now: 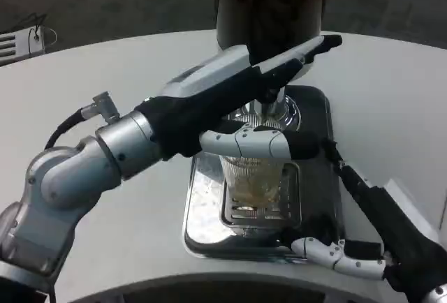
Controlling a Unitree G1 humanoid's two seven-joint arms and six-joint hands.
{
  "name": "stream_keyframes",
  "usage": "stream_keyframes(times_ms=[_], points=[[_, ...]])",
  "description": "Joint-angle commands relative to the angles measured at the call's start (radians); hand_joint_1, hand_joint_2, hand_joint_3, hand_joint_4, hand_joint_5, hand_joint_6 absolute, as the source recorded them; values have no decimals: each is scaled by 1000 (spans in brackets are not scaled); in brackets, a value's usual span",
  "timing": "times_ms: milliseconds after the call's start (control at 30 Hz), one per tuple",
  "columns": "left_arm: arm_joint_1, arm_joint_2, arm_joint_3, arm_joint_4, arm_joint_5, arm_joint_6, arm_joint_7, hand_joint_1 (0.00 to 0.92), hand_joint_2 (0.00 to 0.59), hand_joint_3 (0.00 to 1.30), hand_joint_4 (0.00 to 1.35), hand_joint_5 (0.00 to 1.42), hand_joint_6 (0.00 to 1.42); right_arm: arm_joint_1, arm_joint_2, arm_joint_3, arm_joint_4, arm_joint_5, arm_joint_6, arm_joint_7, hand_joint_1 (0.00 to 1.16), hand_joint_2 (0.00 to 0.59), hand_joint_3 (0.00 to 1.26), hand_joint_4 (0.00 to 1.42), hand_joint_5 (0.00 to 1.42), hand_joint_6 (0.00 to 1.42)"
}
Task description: Grasp the cup under the faucet to collect the drink, then remove the cup.
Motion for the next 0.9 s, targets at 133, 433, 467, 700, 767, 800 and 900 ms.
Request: stream_keyframes(times_ms=[133,433,467,700,767,800,900], points=[[28,18,-33,0,27,18,-52,0,0,0,0,26,106,-51,15,36,74,12,-25,-64,786,207,0,0,0,0],[26,27,-37,-7,29,18,-56,0,0,0,0,26,106,-106,31,53,136,12,-23,-113,789,207,0,0,0,0],[26,27,-37,-7,29,18,-57,0,0,0,0,26,106,-112,32,54,143,12,-23,-117,790,207,0,0,0,0],[18,27,-43,-4,30,19,-60,0,0,6,0,26,105,-153,38,58,192,21,-24,-148,790,207,0,0,0,0],[16,28,-44,-3,30,20,-62,0,0,7,0,26,105,-163,37,59,204,24,-26,-154,790,207,0,0,0,0],[16,29,-45,-3,30,20,-62,0,0,7,0,26,106,-171,37,59,212,24,-27,-157,790,207,0,0,0,0],[11,31,-46,-2,32,19,-64,0,0,8,0,26,107,-192,36,60,234,26,-28,-164,790,207,0,0,0,0]])
